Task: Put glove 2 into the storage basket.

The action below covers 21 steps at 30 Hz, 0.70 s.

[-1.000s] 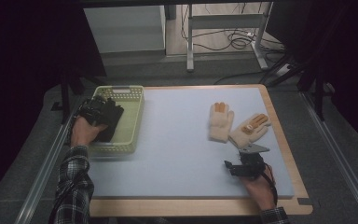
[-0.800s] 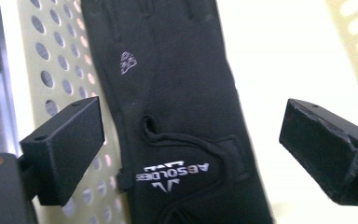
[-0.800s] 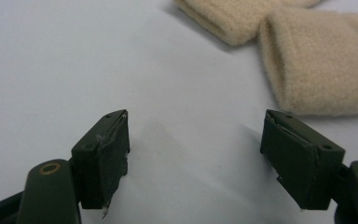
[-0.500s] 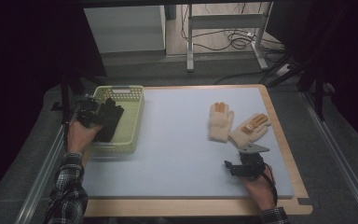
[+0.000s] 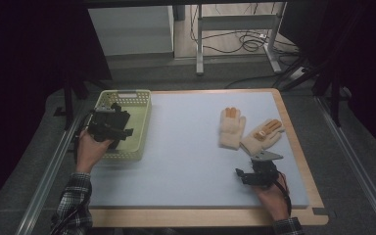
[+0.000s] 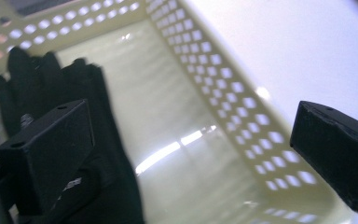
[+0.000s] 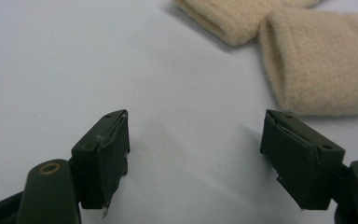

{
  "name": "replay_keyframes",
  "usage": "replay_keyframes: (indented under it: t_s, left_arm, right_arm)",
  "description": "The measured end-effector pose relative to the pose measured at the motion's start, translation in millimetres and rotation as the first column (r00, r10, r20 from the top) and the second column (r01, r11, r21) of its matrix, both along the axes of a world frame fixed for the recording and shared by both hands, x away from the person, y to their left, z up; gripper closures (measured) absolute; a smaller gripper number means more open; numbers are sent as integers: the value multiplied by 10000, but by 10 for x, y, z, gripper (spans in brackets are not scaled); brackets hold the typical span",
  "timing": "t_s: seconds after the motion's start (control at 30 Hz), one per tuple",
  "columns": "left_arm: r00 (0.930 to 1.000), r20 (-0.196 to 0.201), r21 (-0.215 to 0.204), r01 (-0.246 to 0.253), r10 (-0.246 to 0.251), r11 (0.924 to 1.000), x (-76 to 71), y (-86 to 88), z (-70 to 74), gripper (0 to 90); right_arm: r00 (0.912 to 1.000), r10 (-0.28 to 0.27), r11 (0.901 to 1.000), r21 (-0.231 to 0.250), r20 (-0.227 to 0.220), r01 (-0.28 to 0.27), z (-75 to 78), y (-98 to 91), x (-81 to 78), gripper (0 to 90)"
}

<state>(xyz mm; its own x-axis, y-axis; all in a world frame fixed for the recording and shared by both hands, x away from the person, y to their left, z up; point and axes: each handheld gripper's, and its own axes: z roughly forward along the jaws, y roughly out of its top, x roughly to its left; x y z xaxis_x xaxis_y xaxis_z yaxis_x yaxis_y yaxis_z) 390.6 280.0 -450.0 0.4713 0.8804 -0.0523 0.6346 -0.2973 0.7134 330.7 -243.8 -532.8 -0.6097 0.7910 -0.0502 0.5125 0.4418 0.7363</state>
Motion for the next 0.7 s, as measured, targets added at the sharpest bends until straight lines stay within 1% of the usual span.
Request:
replay_keyframes:
  t_s: [0.1,0.2,0.23,0.27,0.3,0.37,0.6,0.67,0.7]
  left_arm:
    - [9989,354,-103,302,-298,9995,-115,-118,26,0]
    - [9967,588,-160,572,-562,9982,-218,-227,39,0]
    - [9949,689,-164,752,-739,9970,-275,-285,41,0]
    - [9942,729,-168,804,-790,9966,-294,-305,41,0]
    - [9917,852,-192,984,-964,9950,-353,-367,38,0]
    - [9876,1020,-181,1218,-1194,9924,-420,-438,28,0]
    - [9744,1328,-16,1834,-1816,9830,-653,-694,-53,1]
    - [9681,1423,-168,2107,-2062,9774,-736,-785,-93,1]
    - [9631,1463,-163,2309,-2261,9728,-799,-854,-134,1]
  right_arm:
    - [10000,5,10000,-3,3,-5,0,-1,1,234]
    - [10000,-4,10000,3,-9,4,0,0,0,234]
    - [10000,-5,10000,5,-9,5,1,1,-1,234]
    - [10000,-2,10000,2,-6,2,0,0,0,234]
    - [10000,-3,10000,2,-5,3,0,0,0,234]
    - [10000,-5,10000,6,2,5,0,1,0,234]
    - [10000,0,10000,4,7,0,0,1,0,234]
    - [10000,2,10000,5,11,-2,0,1,0,234]
    - [10000,5,10000,8,12,-5,0,0,0,234]
